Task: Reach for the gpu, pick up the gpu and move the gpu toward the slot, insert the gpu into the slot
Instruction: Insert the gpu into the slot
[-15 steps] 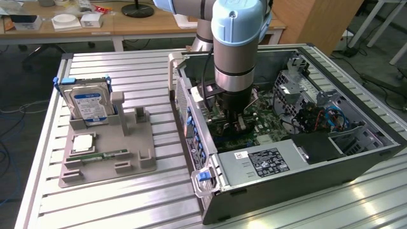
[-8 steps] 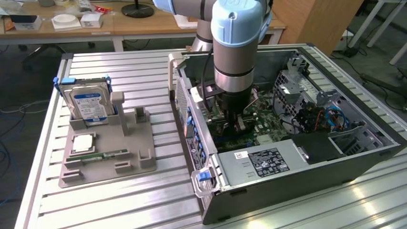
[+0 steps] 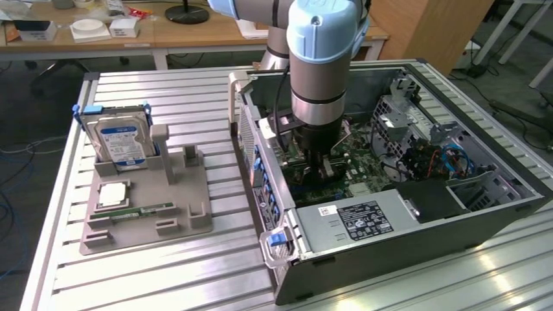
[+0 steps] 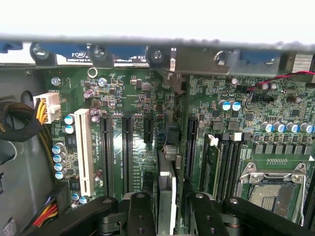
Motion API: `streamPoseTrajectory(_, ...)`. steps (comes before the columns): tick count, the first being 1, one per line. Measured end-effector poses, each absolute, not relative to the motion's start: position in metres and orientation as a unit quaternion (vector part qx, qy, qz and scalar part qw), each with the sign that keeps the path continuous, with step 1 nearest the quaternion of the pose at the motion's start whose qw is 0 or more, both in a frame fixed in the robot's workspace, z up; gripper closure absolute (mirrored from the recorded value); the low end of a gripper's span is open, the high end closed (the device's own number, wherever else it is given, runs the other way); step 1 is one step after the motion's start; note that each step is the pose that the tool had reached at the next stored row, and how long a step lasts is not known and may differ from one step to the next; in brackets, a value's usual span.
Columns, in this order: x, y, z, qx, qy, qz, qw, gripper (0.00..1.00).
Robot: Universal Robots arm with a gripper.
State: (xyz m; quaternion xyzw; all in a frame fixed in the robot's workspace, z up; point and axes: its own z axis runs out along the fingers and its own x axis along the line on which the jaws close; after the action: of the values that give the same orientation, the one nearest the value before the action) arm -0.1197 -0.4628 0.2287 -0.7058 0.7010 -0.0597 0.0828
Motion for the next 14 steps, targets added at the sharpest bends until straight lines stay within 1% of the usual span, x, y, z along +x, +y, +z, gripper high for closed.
streamPoseTrajectory(3,-0.1196,-0.4629,0.229,-0.706,0.701,-0.058,0.081,0.66)
streamPoseTrajectory(10,-0.1183,-0.4629,0.2309,-0.707,0.703,-0.038,0.061,0.66)
streamPoseTrajectory(14,-0.1173,-0.4629,0.2354,-0.708,0.704,-0.03,0.054,0.66)
